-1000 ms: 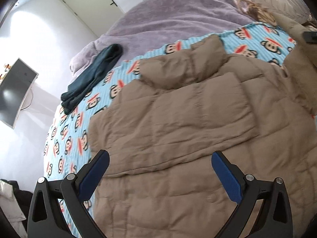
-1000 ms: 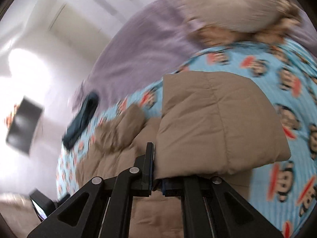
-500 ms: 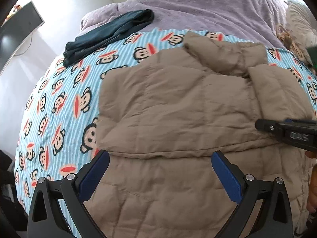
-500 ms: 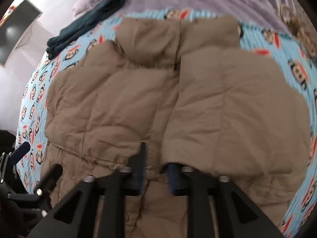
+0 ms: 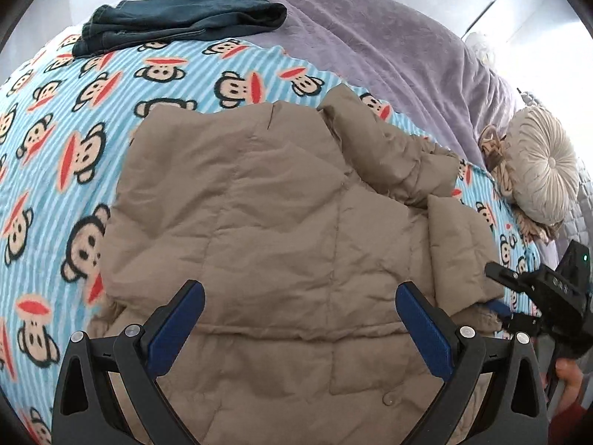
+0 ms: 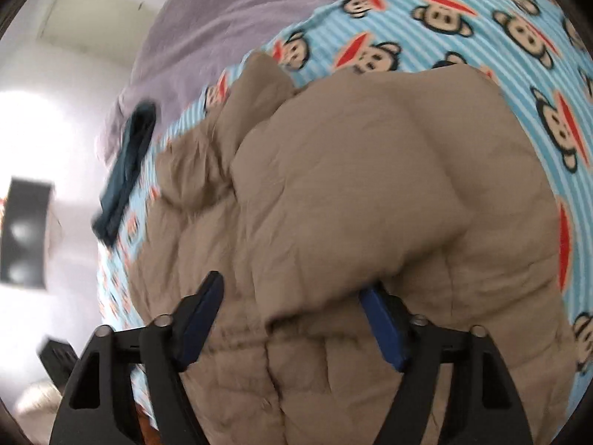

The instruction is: Fold large clothes

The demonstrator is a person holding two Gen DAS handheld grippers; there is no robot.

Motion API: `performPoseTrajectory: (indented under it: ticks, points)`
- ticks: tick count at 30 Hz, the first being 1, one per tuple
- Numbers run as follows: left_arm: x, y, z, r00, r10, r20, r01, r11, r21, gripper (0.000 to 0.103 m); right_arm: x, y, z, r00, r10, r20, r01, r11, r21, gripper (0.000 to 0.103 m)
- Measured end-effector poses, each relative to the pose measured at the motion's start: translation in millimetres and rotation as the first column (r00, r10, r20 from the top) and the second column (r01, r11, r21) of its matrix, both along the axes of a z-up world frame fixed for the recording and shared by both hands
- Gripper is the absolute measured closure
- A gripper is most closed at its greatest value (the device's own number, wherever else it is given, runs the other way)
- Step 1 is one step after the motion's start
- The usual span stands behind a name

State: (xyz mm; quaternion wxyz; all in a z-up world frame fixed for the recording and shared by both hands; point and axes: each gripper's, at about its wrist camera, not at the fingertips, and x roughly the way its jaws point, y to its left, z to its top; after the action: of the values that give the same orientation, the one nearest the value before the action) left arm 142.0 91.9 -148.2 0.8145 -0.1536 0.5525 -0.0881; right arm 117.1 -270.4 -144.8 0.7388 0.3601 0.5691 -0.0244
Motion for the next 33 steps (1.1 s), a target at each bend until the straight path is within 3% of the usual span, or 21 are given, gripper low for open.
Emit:
performPoseTrajectory:
  ticks: [1, 3, 6, 9, 14, 16, 17, 19, 21, 23, 26, 30, 32, 33]
  points:
    - [2, -1, 1, 1.000, -0.008, 0.000, 0.008, 1.000, 0.004, 0.000, 4, 0, -1, 1.000, -0.004, 0.001, 0.004, 1.000, -0.007, 0.057]
    - [5, 3, 2, 1.000, -0.018, 0.003, 0.018, 1.000, -0.012, 0.000, 16, 9, 1, 1.000, 0.026, 0.013, -0.025, 0.999, -0.036, 0.079]
    - [15, 17, 7, 1.000, -0.011, 0.022, 0.013, 0.995, -0.098, 0.000, 37, 39, 14, 0.989, 0.134, 0.064, -0.128, 0.988, -0.090, 0.082]
    - [27, 37, 12, 0.999, 0.017, 0.033, -0.010, 0.978, -0.210, 0.000, 46, 79, 29, 0.950, 0.289, 0.114, -0.269, 0.949, -0.167, 0.083]
    - [39, 43, 13, 0.999, 0.001, 0.038, 0.011, 0.956, -0.294, 0.000, 43, 161, 24, 0.843, 0.532, 0.081, -0.490, 0.821, -0.295, 0.082]
    - [40, 39, 8, 1.000, -0.009, 0.023, 0.016, 0.947, -0.322, 0.000, 38, 183, 10, 0.811, 0.585, 0.021, -0.551, 0.774, -0.311, 0.074]
    - [41, 37, 5, 1.000, -0.012, 0.012, 0.015, 0.939, -0.342, 0.000, 37, 188, 6, 0.803, 0.596, -0.003, -0.566, 0.762, -0.313, 0.068]
    - [41, 34, -1, 1.000, -0.015, -0.008, 0.011, 0.925, -0.379, 0.000, 28, 190, -1, 0.788, 0.614, -0.039, -0.598, 0.748, -0.288, 0.041]
    - [42, 30, -4, 1.000, -0.014, -0.020, 0.005, 0.923, -0.385, 0.000, 16, 179, 2, 0.791, 0.612, -0.027, -0.597, 0.759, -0.260, 0.025]
    - [44, 26, -9, 0.999, -0.020, -0.038, 0.003, 0.918, -0.396, 0.000, 6, 161, 6, 0.800, 0.600, -0.025, -0.586, 0.771, -0.248, 0.025]
    - [48, 16, -19, 0.997, -0.049, -0.065, 0.019, 0.920, -0.393, 0.000, -9, 115, 8, 0.850, 0.524, -0.050, -0.521, 0.825, -0.218, 0.025]
    - [53, -6, -28, 0.992, -0.089, -0.088, 0.056, 0.943, -0.329, 0.000, -29, 35, 4, 0.946, 0.308, -0.099, -0.321, 0.935, -0.154, 0.025]
    - [55, -16, -31, 0.991, -0.100, -0.091, 0.068, 0.950, -0.304, 0.001, -40, -4, 1, 0.977, 0.178, -0.114, -0.192, 0.974, -0.123, 0.025]
    - [55, -20, -32, 0.990, -0.105, -0.092, 0.074, 0.954, -0.291, 0.011, -46, -27, -1, 0.988, 0.093, -0.126, -0.107, 0.989, -0.103, 0.025]
